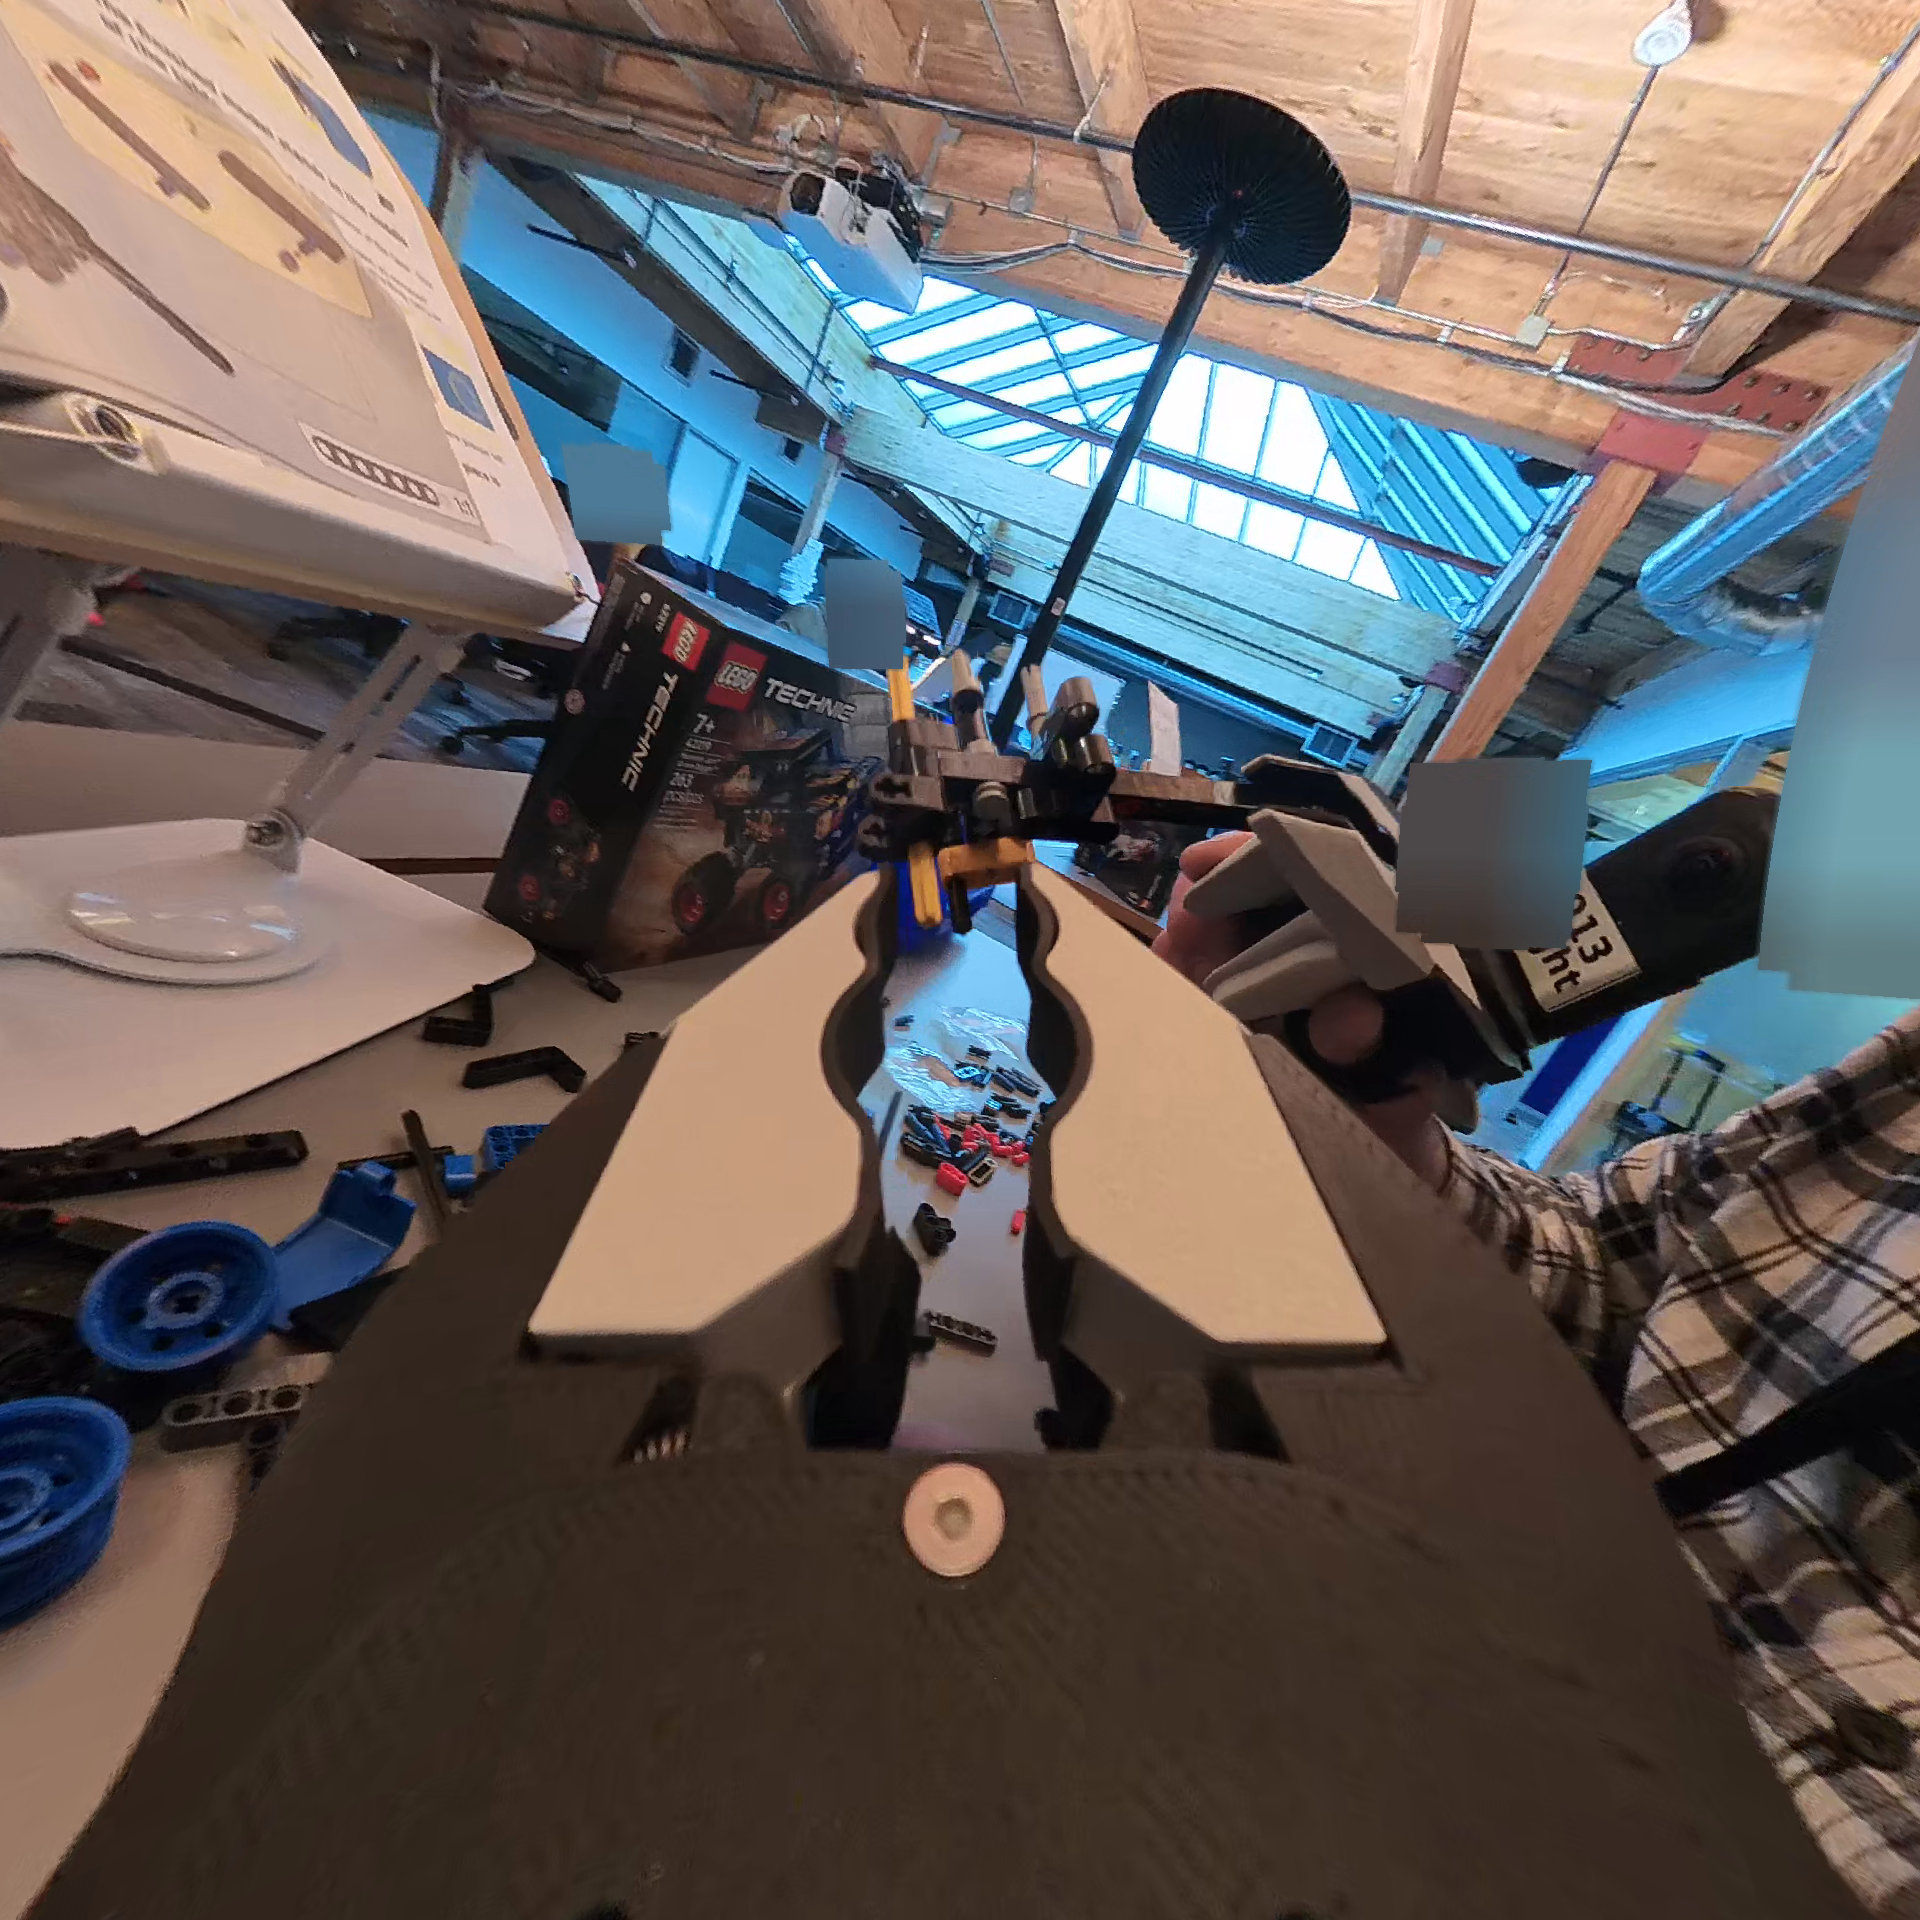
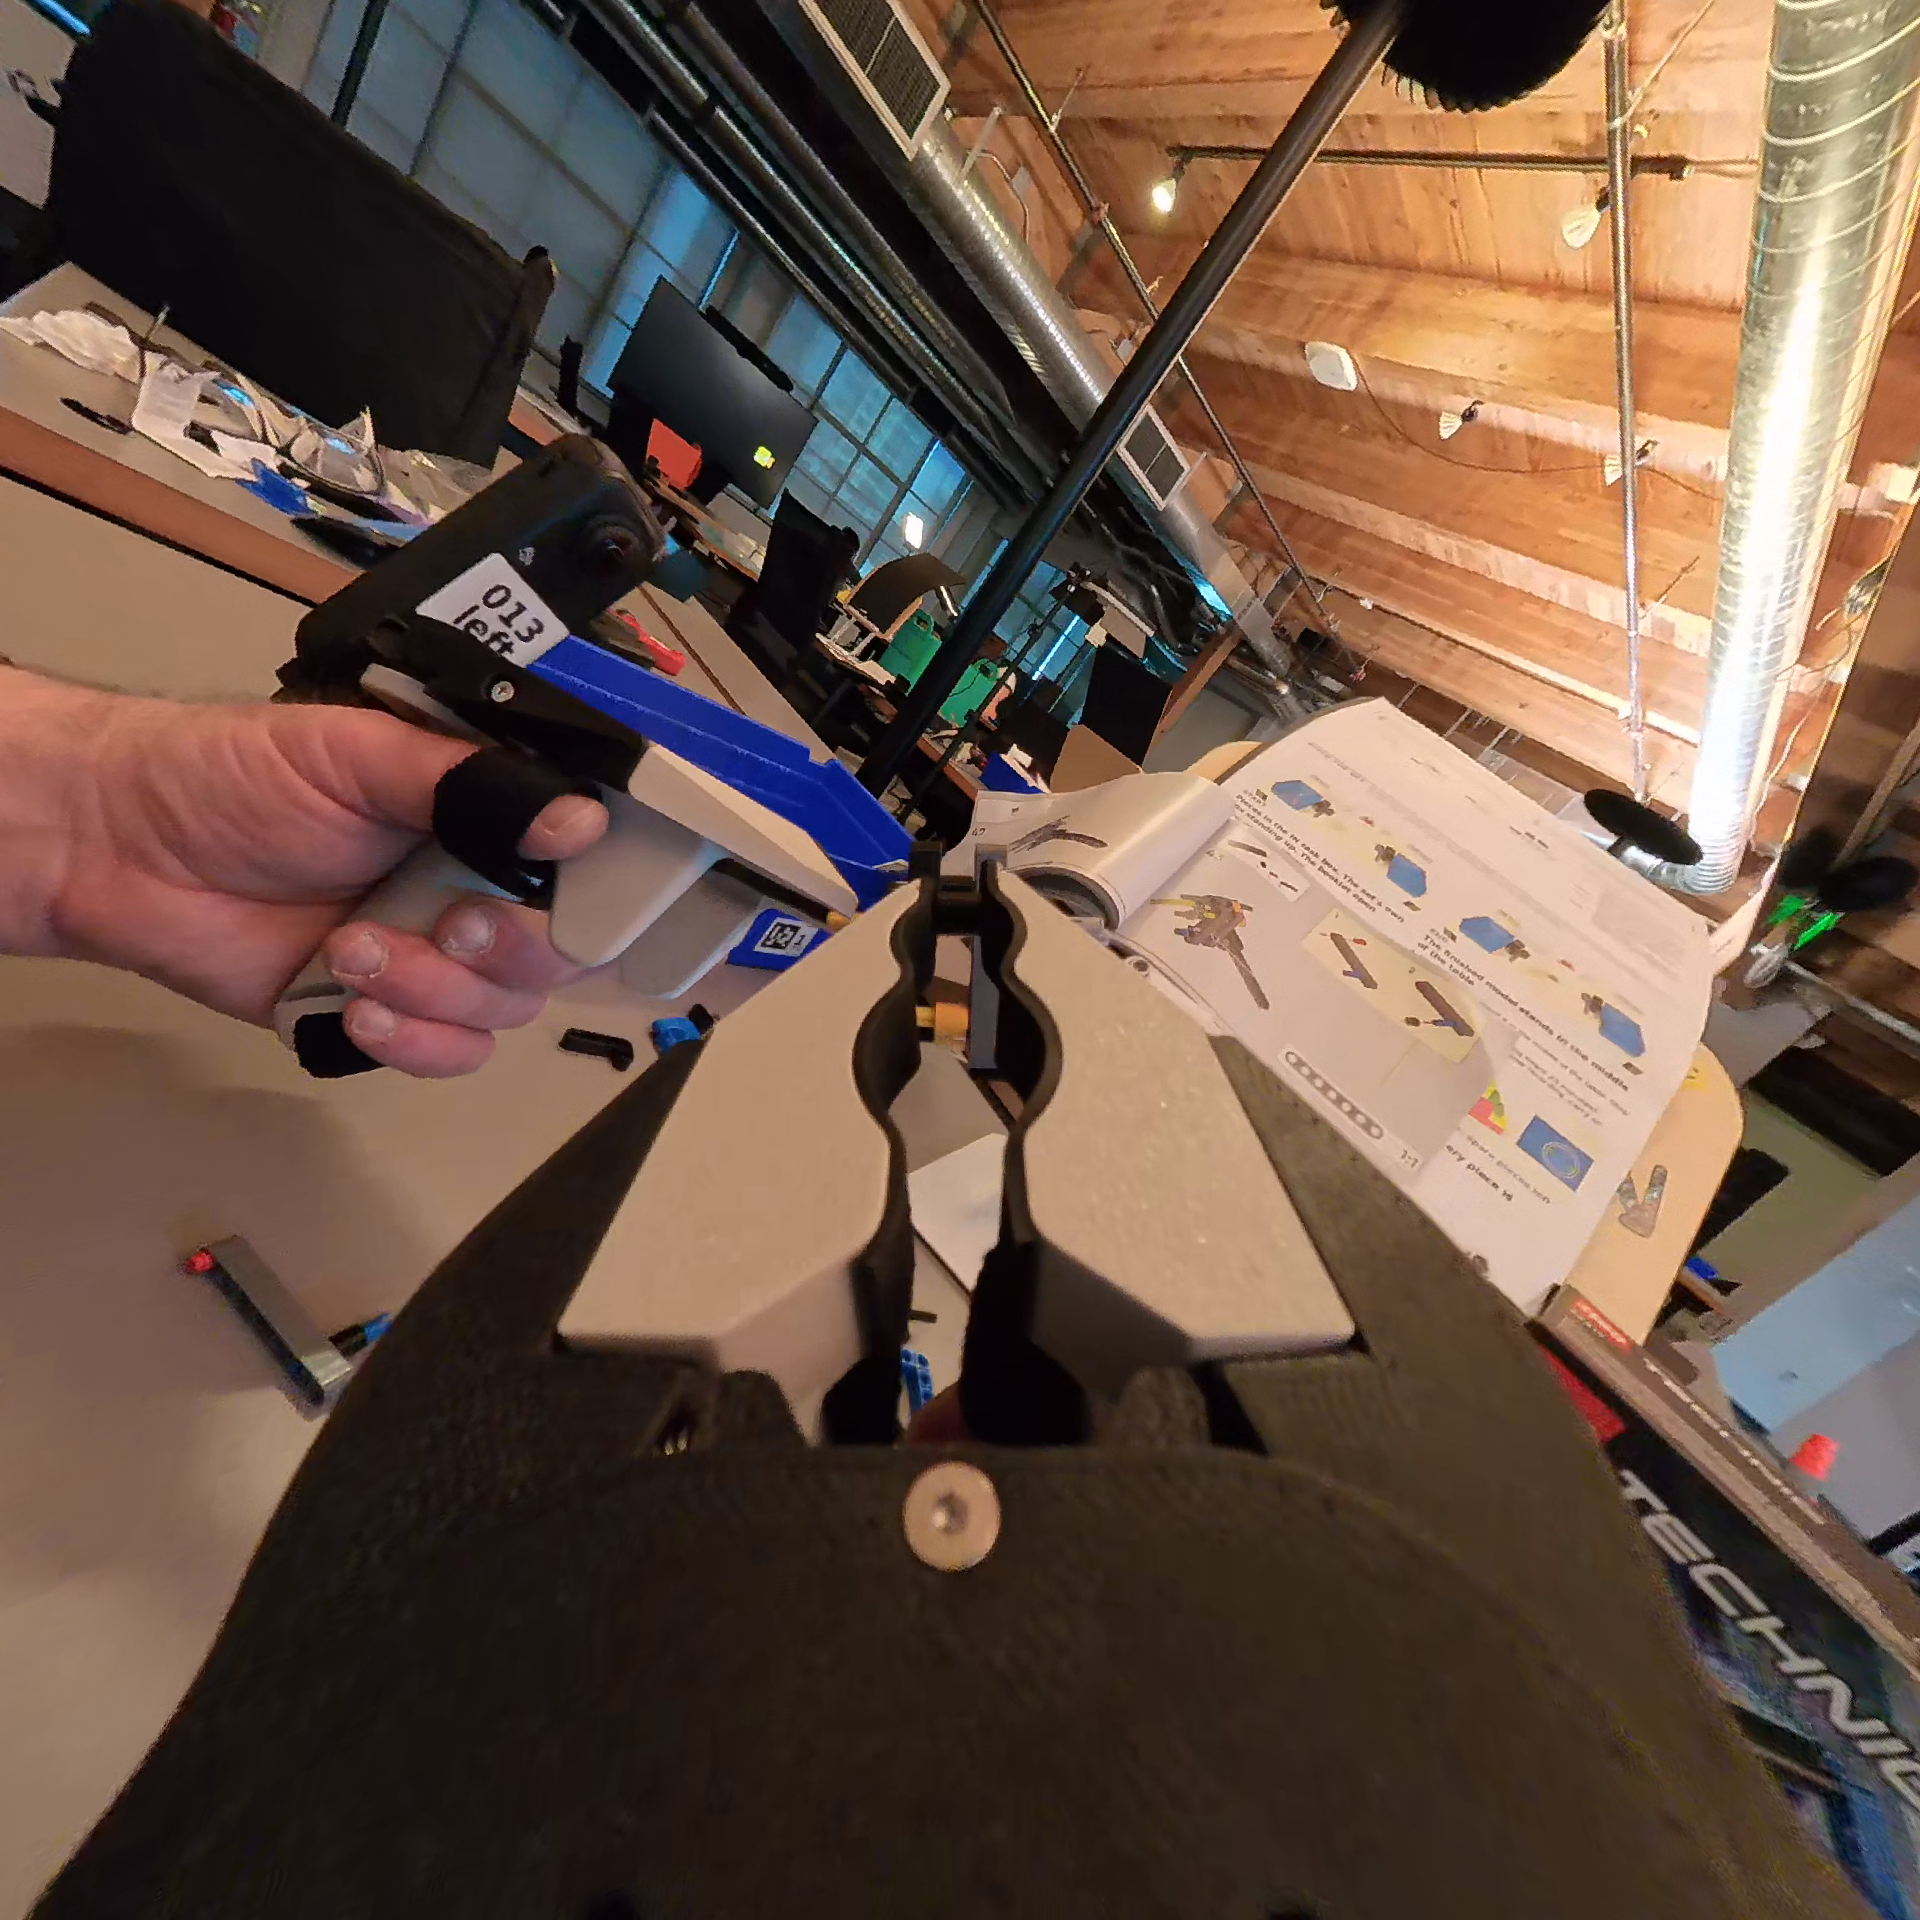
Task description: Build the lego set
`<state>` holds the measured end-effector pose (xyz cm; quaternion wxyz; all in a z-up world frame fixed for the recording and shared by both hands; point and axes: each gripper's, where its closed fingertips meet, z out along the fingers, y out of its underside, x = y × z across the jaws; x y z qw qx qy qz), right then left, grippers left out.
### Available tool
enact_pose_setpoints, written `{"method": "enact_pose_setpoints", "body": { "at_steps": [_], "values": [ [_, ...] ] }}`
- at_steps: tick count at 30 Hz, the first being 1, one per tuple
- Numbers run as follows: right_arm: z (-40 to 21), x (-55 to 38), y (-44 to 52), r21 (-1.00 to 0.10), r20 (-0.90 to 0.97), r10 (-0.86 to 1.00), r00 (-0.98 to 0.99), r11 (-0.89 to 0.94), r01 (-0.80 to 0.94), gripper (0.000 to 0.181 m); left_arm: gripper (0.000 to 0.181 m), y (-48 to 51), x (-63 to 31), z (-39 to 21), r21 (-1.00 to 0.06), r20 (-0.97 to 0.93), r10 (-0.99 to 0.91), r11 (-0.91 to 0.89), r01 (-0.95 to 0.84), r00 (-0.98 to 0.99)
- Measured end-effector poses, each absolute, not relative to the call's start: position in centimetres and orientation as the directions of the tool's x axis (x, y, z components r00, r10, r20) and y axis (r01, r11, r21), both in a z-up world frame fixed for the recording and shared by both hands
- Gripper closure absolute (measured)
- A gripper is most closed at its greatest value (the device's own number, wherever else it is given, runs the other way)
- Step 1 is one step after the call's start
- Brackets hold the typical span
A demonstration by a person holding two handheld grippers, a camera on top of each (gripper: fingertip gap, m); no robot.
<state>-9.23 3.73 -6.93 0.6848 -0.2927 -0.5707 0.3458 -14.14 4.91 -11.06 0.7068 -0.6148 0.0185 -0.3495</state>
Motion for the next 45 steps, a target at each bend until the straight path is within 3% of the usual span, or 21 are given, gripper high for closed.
{"method": "enact_pose_setpoints", "body": {
  "at_steps": [12,34,39,45],
  "values": [
    [-7.0,-9.1,4.9,-0.843,0.508,0.856,0.098,0.517,-0.146,0.176,0.153,5.1,-14.4,-11.3,-0.910,0.354,-0.475,0.025,0.415,0.806],
    [-8.6,-9.6,4.4,-0.706,0.699,0.707,0.105,0.706,-0.052,0.177,0.151,4.4,-14.0,-9.9,-0.952,0.193,-0.434,0.134,0.275,0.880],
    [-9.3,-9.8,3.7,-0.654,0.752,0.656,0.065,0.755,-0.041,0.177,0.156,4.6,-12.9,-10.3,-0.966,0.167,-0.450,0.105,0.237,0.877],
    [-9.4,-9.6,2.7,-0.604,0.794,0.607,0.027,0.793,-0.073,0.177,0.179,4.8,-12.6,-11.0,-0.968,0.191,-0.462,0.057,0.244,0.866]
  ]
}}
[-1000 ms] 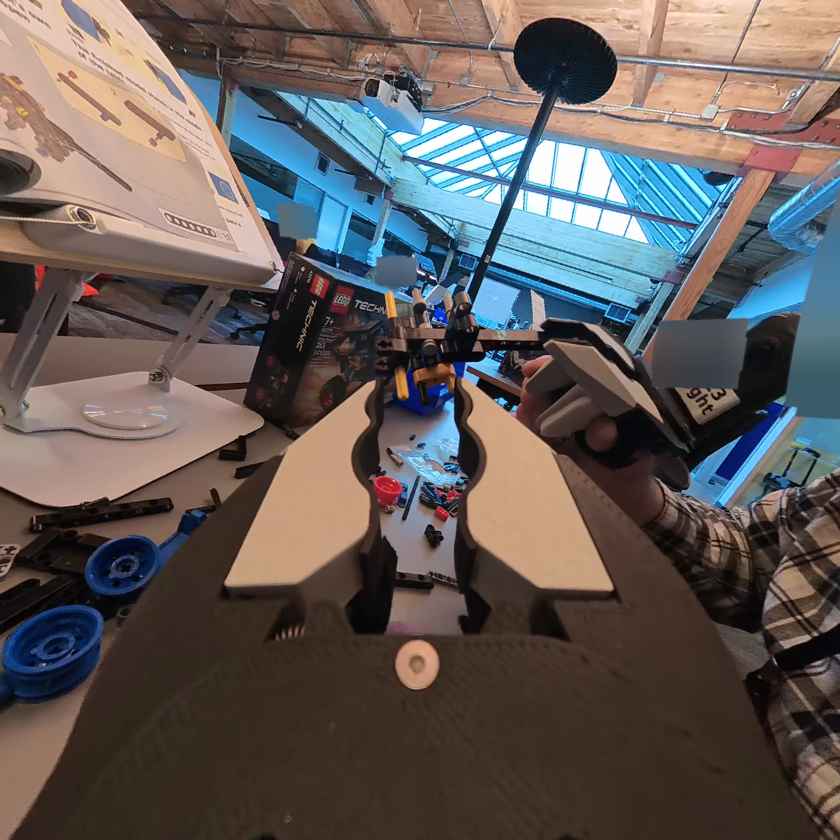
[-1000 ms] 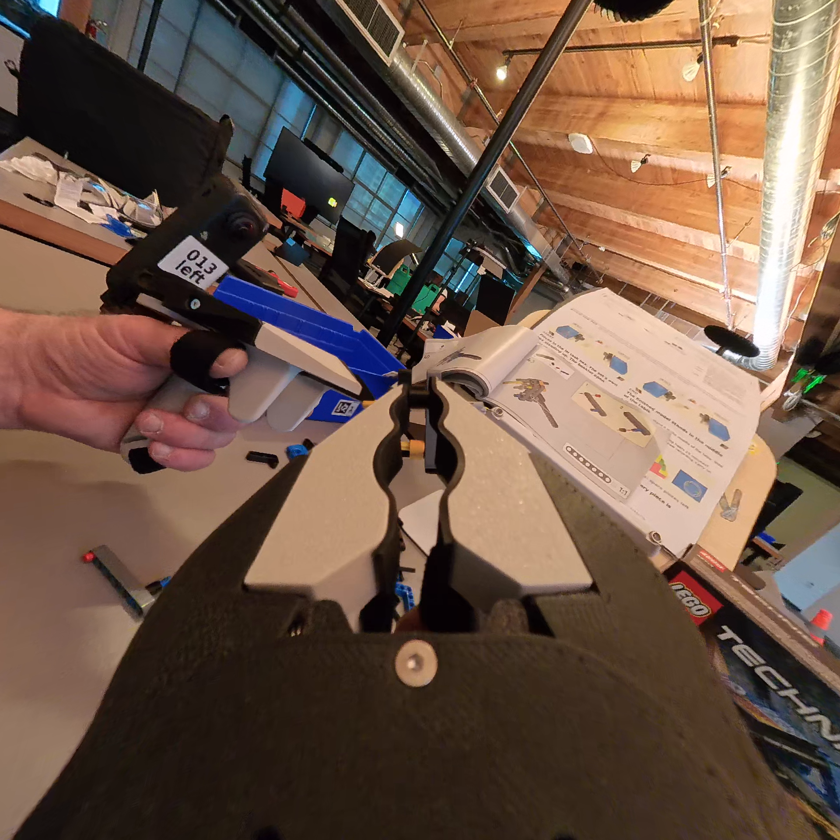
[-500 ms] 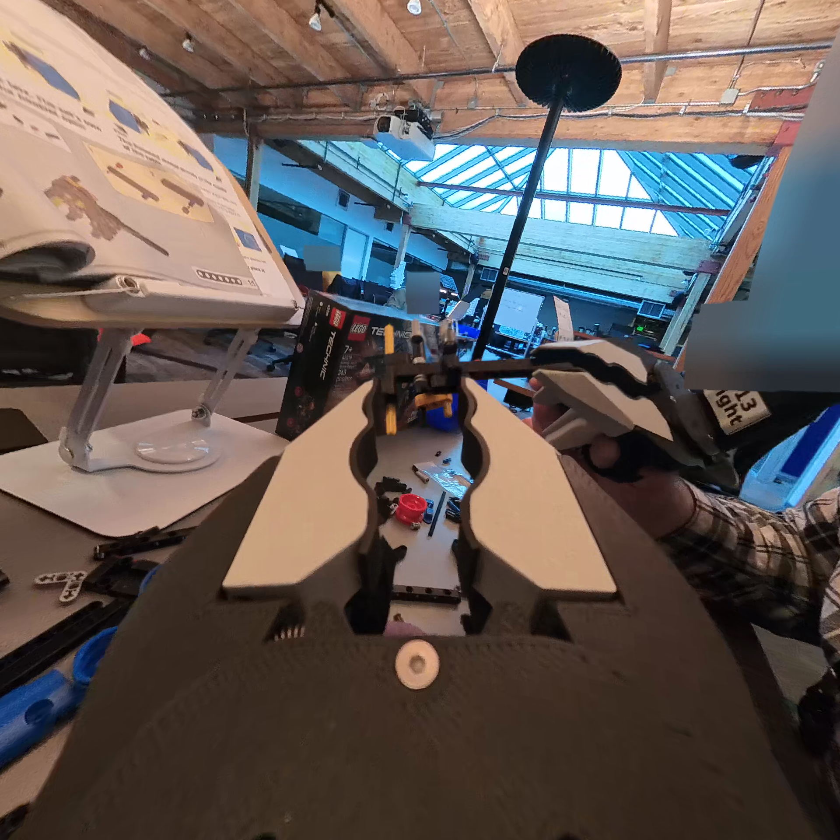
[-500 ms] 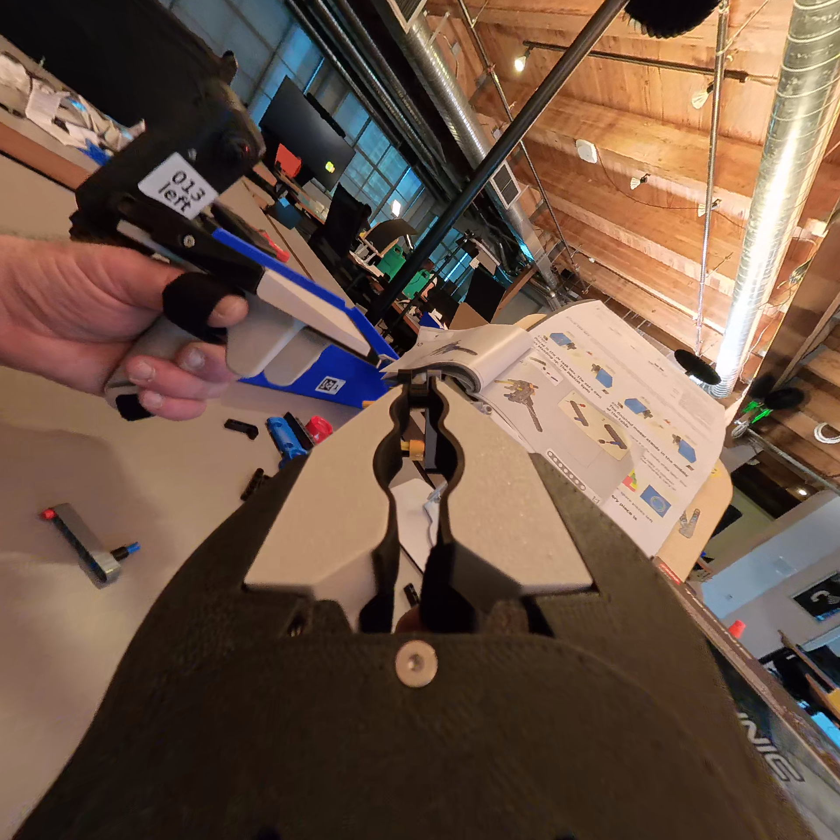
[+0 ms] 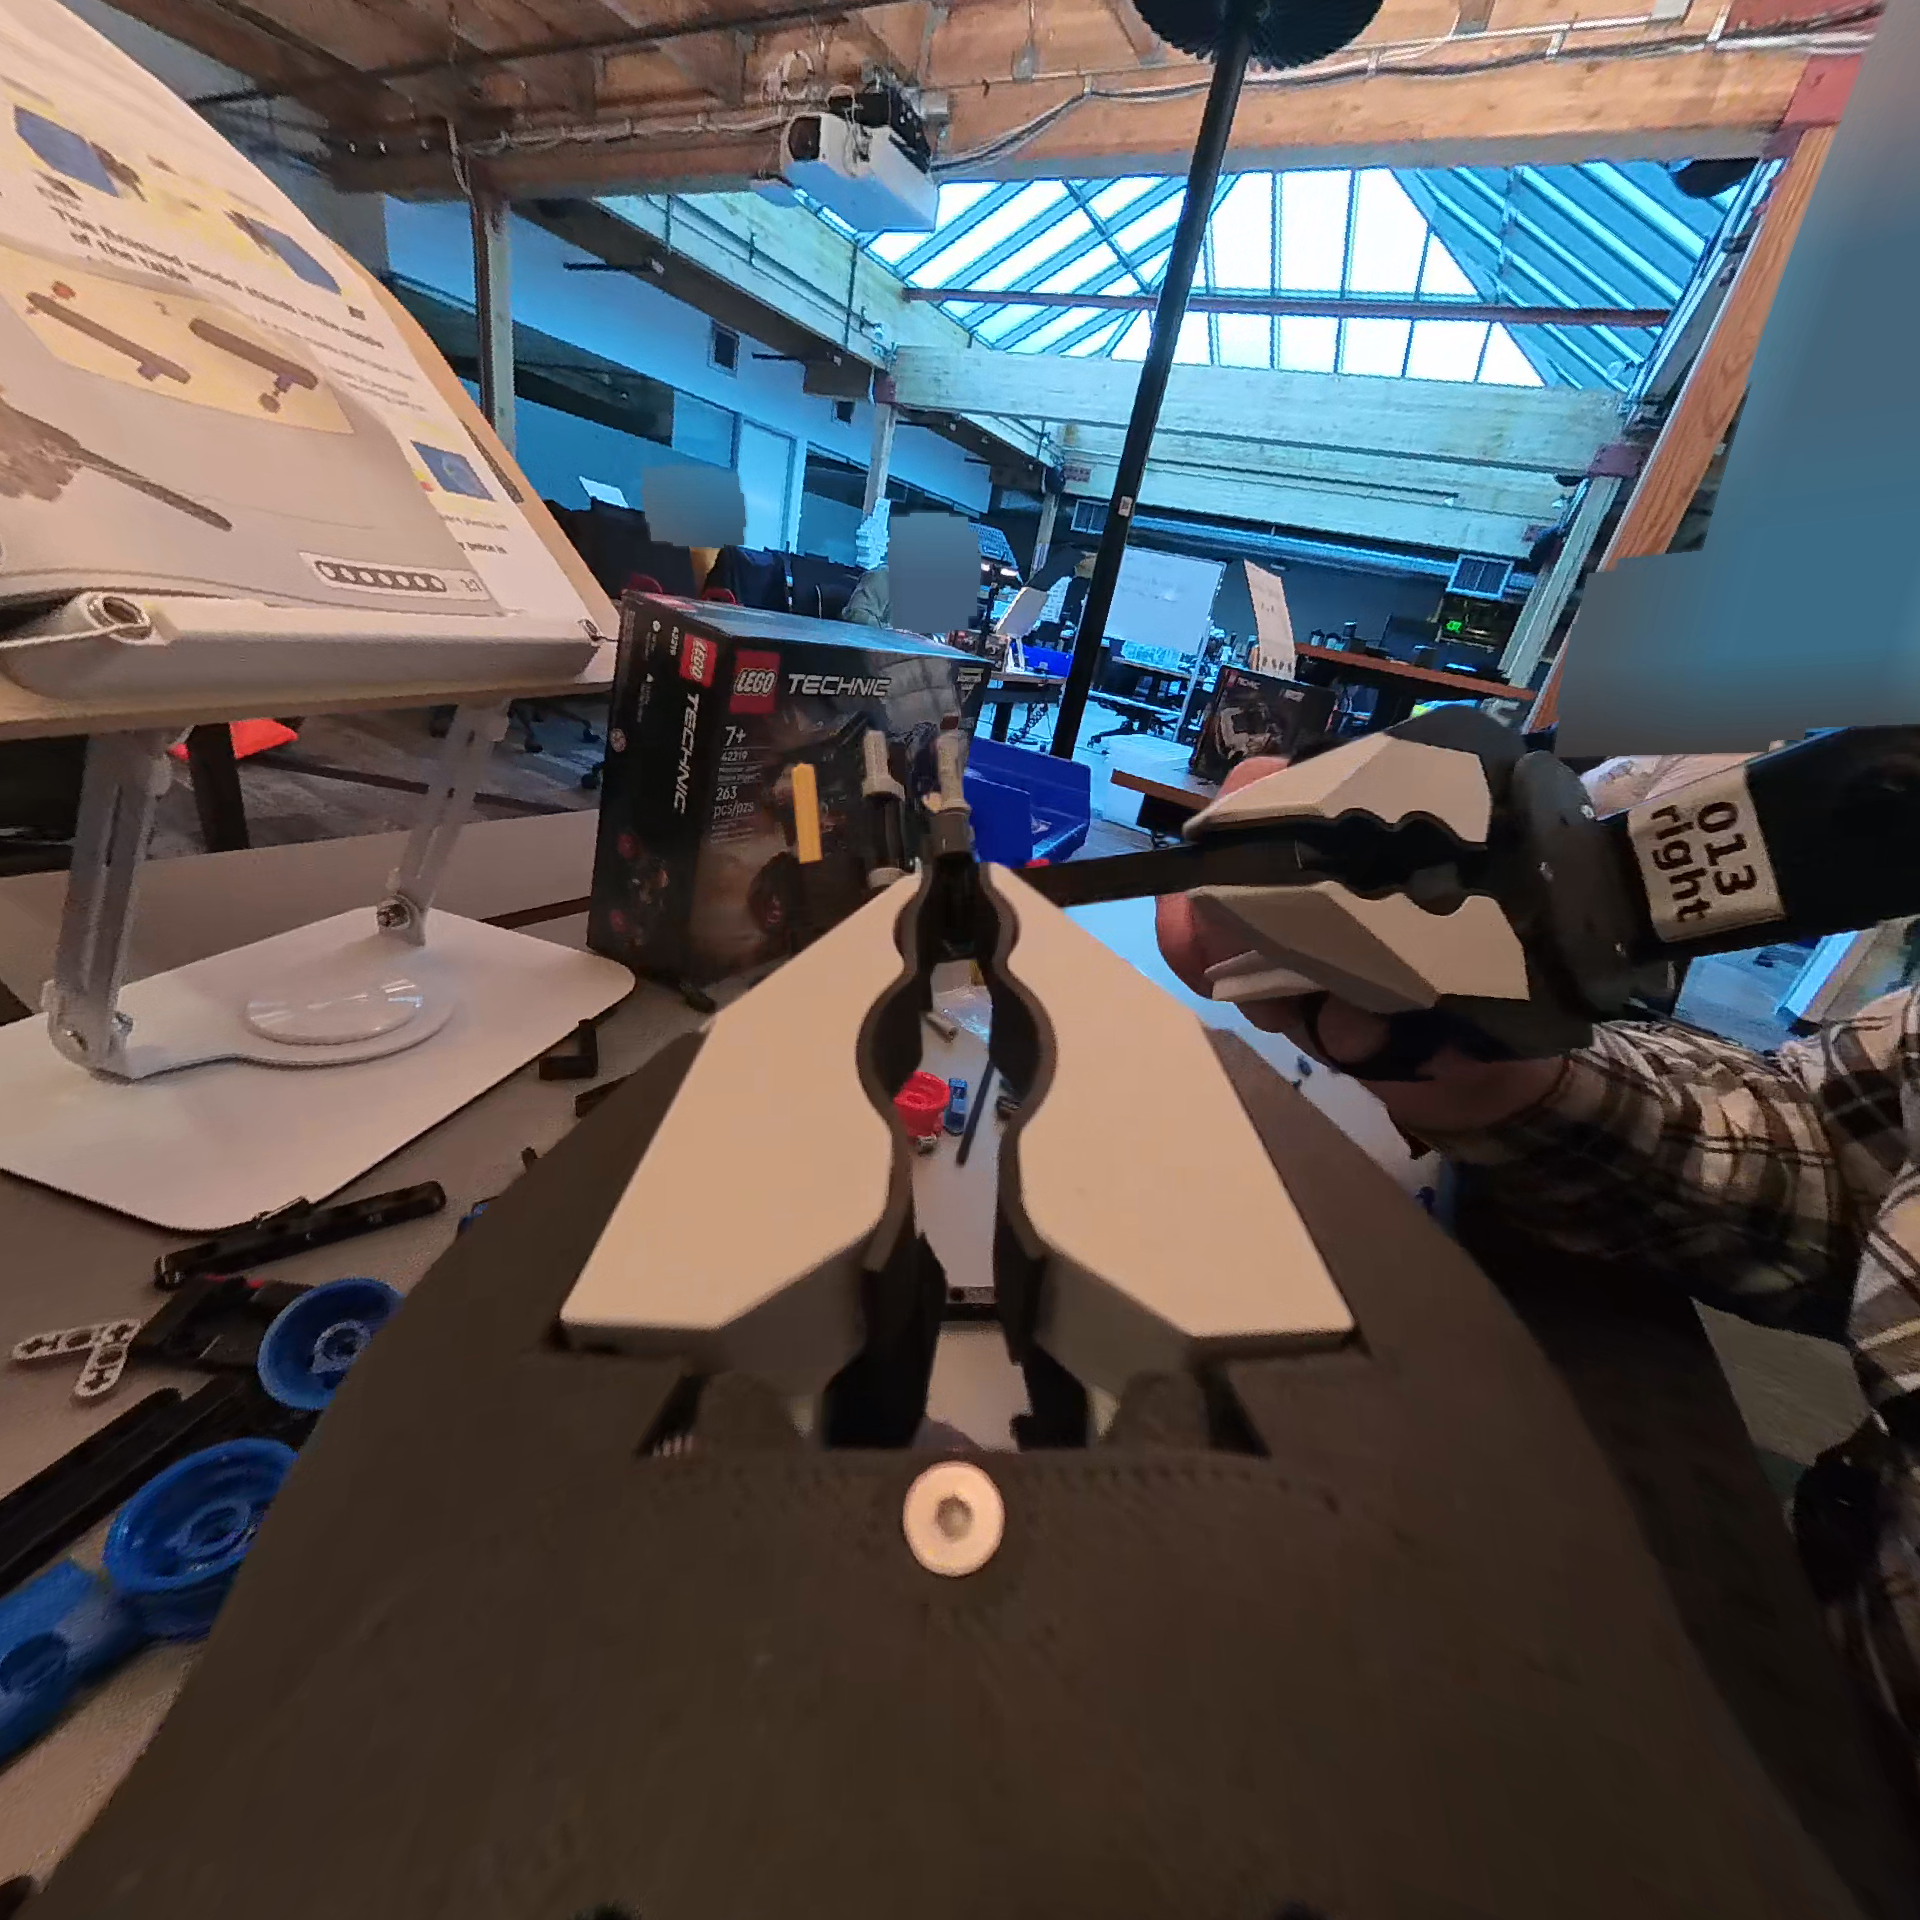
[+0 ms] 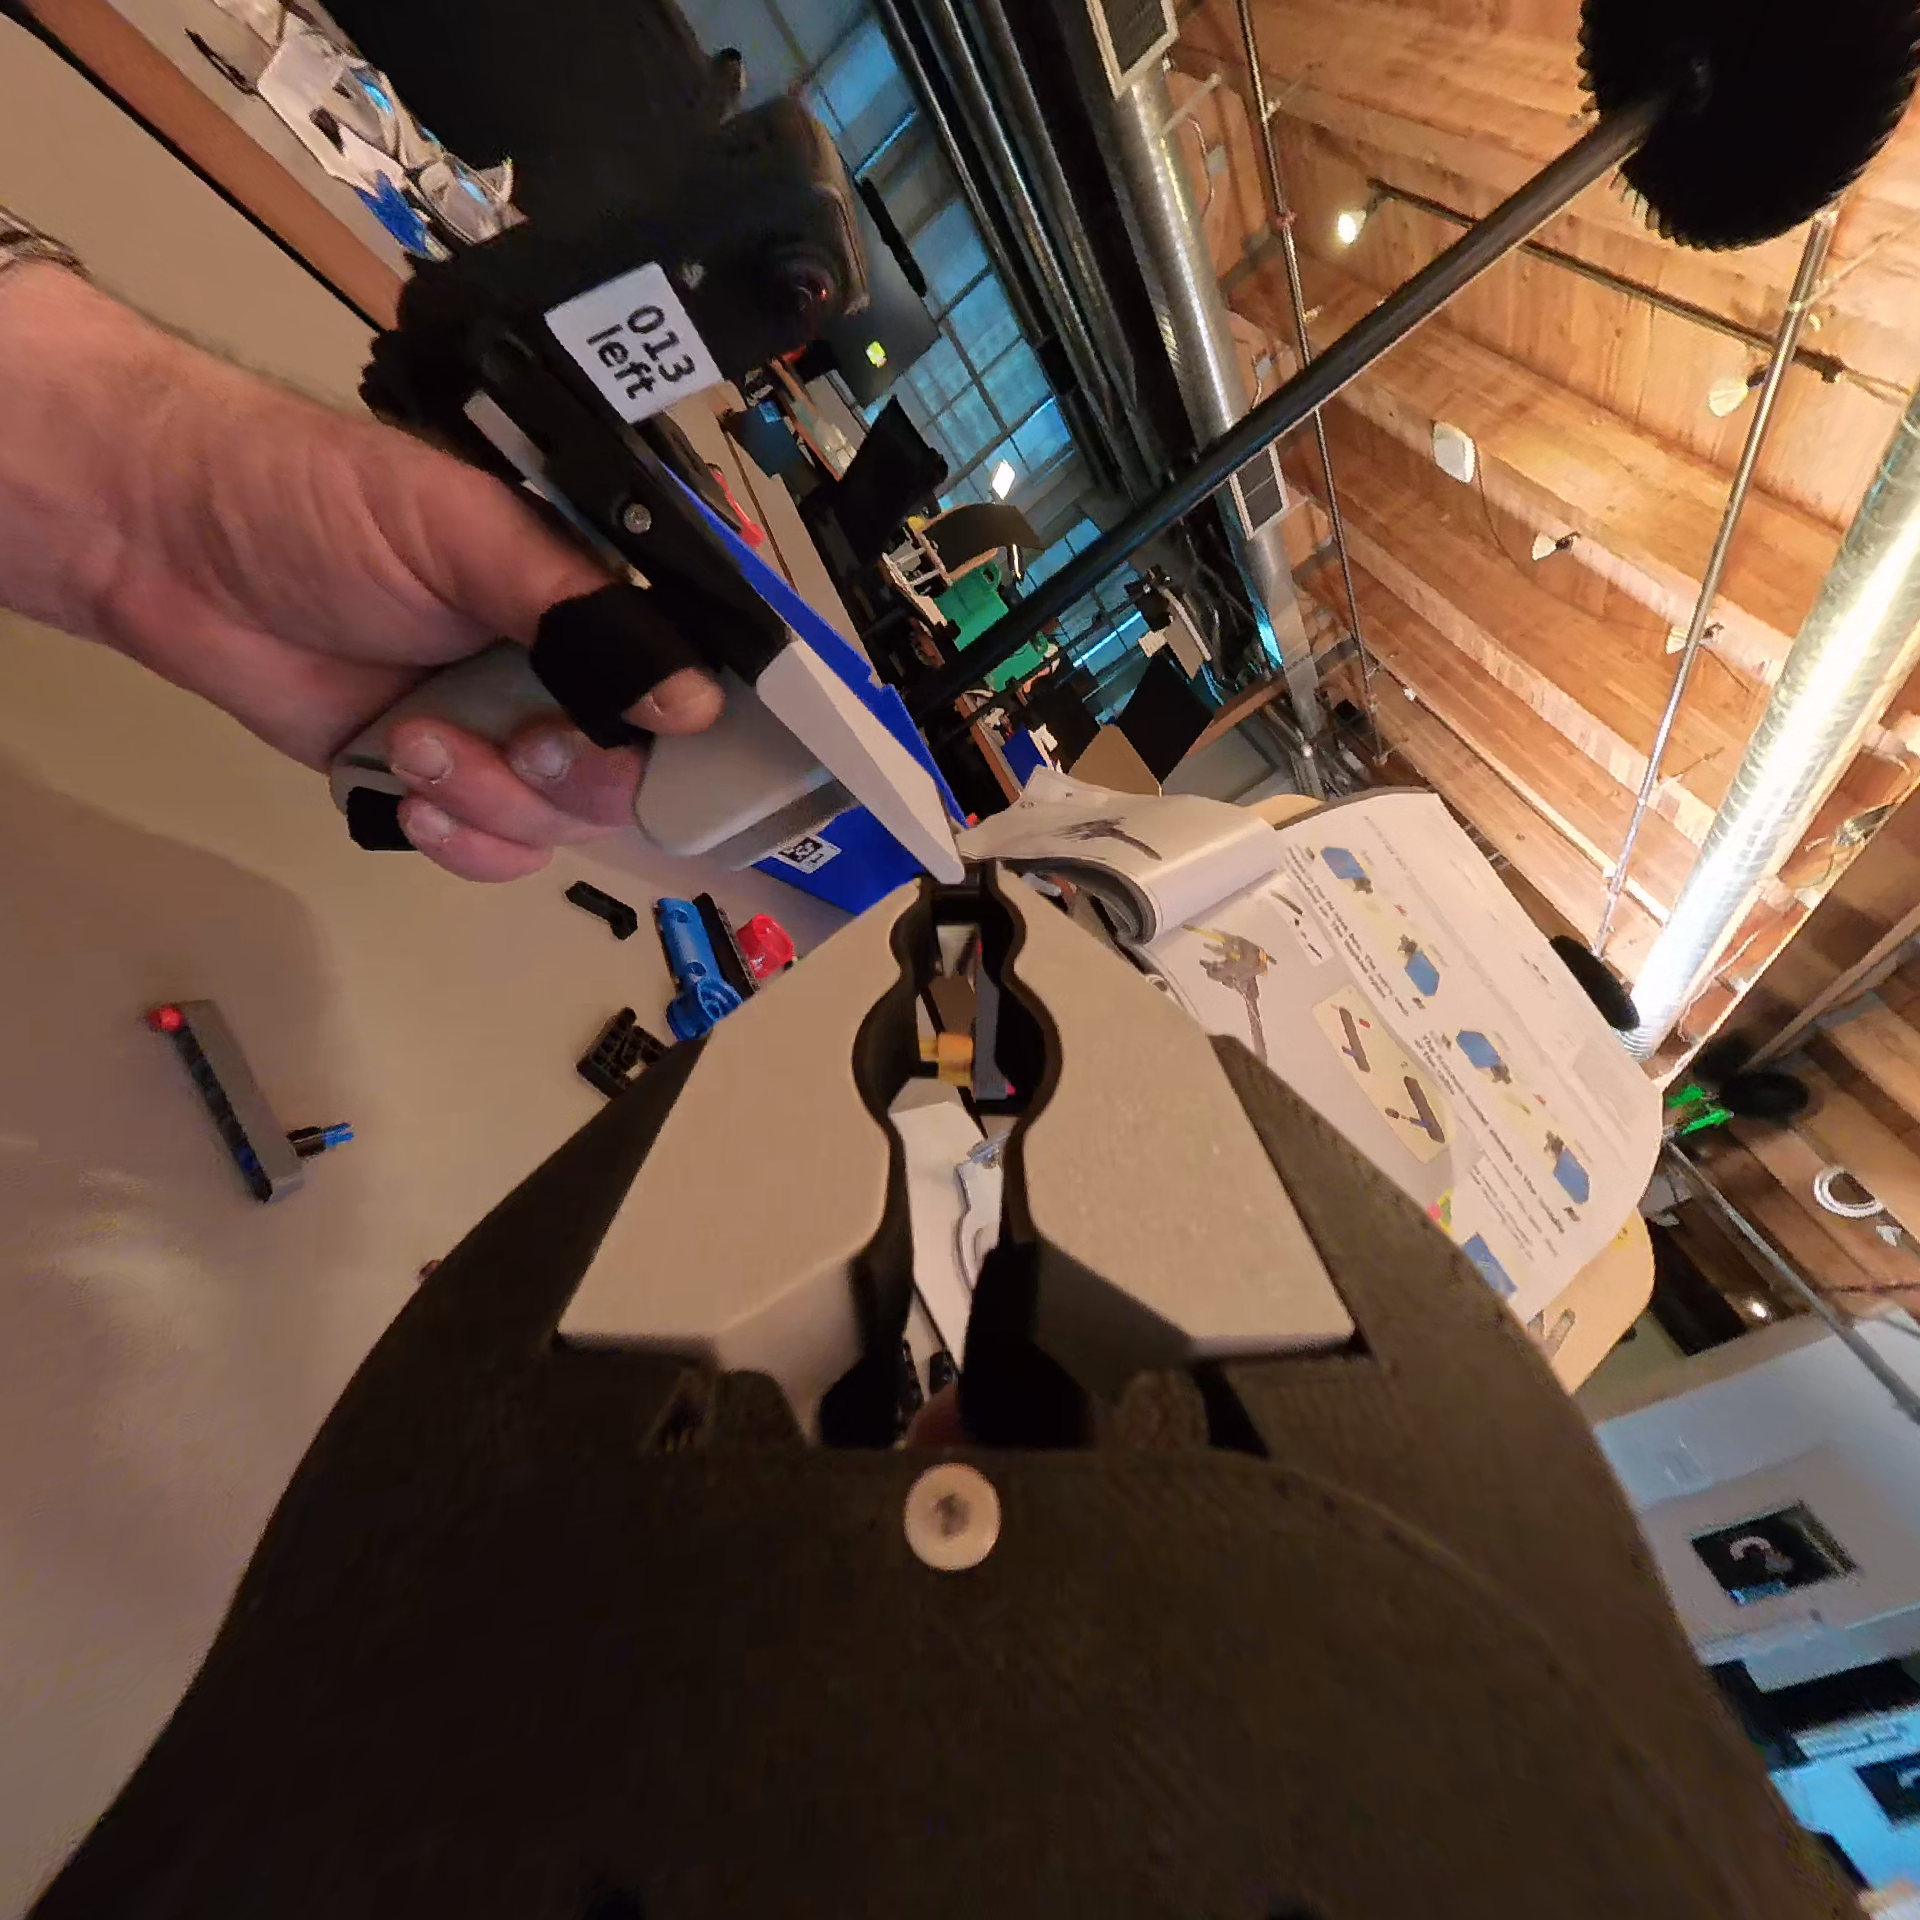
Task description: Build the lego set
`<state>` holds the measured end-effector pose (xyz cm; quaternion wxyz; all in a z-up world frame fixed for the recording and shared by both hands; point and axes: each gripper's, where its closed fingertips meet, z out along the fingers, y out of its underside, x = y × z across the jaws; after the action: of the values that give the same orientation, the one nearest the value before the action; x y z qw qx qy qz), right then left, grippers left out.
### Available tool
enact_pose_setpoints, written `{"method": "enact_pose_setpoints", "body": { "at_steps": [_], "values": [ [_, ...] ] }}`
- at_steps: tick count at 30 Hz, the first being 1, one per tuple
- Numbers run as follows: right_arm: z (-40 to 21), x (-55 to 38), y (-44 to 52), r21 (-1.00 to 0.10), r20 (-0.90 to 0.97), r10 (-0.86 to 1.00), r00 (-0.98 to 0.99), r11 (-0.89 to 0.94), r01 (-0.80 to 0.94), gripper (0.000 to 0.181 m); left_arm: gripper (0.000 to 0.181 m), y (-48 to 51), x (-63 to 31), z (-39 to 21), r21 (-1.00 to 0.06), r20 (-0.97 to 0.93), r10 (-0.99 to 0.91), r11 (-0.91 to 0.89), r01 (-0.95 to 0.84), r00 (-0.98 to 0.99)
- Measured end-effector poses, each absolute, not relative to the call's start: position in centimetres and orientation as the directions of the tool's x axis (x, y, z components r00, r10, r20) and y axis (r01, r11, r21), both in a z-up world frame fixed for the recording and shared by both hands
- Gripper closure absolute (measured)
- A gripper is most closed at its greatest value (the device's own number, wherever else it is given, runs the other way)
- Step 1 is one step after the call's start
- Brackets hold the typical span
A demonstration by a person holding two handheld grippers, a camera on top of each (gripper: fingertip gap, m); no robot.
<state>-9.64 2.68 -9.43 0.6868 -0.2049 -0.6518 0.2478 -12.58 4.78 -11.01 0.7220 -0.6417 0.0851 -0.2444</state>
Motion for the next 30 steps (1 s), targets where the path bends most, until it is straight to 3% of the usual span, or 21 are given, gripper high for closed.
{"method": "enact_pose_setpoints", "body": {
  "at_steps": [3,9,14,17,19,24,30],
  "values": [
    [-9.2,-9.5,2.4,-0.581,0.811,0.584,0.027,0.810,-0.082,0.177,0.180,4.6,-12.4,-10.8,-0.968,0.179,-0.458,0.078,0.240,0.871],
    [-9.0,-9.5,2.5,-0.648,0.759,0.651,0.009,0.757,-0.089,0.177,0.181,4.2,-12.4,-9.5,-0.961,0.141,-0.442,0.153,0.230,0.886],
    [-9.5,-9.6,1.8,-0.564,0.825,0.566,0.007,0.823,-0.066,0.177,0.181,4.3,-12.8,-9.8,-0.964,0.171,-0.444,0.109,0.242,0.879],
    [-10.0,-9.6,1.5,-0.489,0.872,0.490,0.003,0.871,-0.051,0.177,0.159,4.3,-13.2,-9.8,-0.972,0.189,-0.454,0.042,0.232,0.871],
    [-10.3,-9.6,1.2,-0.442,0.897,0.443,-0.005,0.895,-0.052,0.177,0.157,4.3,-12.9,-10.1,-0.983,0.170,-0.471,-0.016,0.184,0.866],
    [-10.9,-9.6,0.6,-0.378,0.926,0.377,-0.028,0.924,-0.053,0.177,0.169,4.8,-11.8,-12.4,-0.984,0.090,-0.494,-0.176,0.002,0.865],
    [-10.7,-9.5,1.3,-0.422,0.906,0.422,-0.018,0.905,-0.047,0.177,0.175,5.1,-11.9,-11.9,-0.987,0.120,-0.489,-0.149,0.053,0.864]
  ]
}}
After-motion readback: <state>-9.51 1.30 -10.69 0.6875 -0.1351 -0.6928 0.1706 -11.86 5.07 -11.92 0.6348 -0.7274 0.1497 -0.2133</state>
